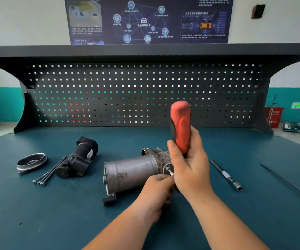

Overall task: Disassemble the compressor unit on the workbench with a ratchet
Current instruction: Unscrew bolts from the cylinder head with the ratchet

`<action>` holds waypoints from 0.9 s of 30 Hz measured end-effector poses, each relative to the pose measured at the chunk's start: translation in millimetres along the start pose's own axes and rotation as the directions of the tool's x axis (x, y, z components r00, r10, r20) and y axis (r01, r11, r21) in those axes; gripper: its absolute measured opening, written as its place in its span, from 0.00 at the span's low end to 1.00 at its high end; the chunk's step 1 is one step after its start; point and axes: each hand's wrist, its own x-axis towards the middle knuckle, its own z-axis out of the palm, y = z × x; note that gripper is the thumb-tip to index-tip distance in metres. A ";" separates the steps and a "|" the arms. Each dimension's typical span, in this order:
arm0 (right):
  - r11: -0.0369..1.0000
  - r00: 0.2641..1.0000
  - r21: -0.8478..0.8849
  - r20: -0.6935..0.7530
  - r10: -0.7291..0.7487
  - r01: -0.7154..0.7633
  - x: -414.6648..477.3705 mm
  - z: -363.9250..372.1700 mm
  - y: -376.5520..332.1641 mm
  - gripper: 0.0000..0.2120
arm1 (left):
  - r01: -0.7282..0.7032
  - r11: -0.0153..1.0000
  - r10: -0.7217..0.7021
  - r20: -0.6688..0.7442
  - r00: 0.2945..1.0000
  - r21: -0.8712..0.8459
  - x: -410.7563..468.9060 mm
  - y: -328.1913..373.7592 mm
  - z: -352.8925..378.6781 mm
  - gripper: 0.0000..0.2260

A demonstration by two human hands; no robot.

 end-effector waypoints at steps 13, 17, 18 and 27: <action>0.289 0.231 0.874 -0.211 0.950 -0.390 14.5 -32.2 43.6 0.12 | 0.059 0.977 -0.060 0.000 0.998 -0.205 6.8 -3.7 4.9 0.19; 0.695 0.670 0.614 -0.340 0.660 -0.374 25.3 -20.6 23.5 0.05 | 0.079 0.986 -0.080 -0.003 0.997 -0.150 4.6 -5.8 -0.7 0.21; 0.785 0.794 0.509 -0.282 0.539 -0.352 22.8 -15.1 14.8 0.02 | 0.071 0.991 -0.073 -0.009 0.997 -0.115 5.0 -6.6 -1.9 0.21; 0.988 0.957 -0.079 0.270 -0.104 0.130 -4.4 9.8 -4.1 0.17 | -0.108 0.988 0.109 0.004 0.994 -0.115 0.2 -5.1 4.4 0.08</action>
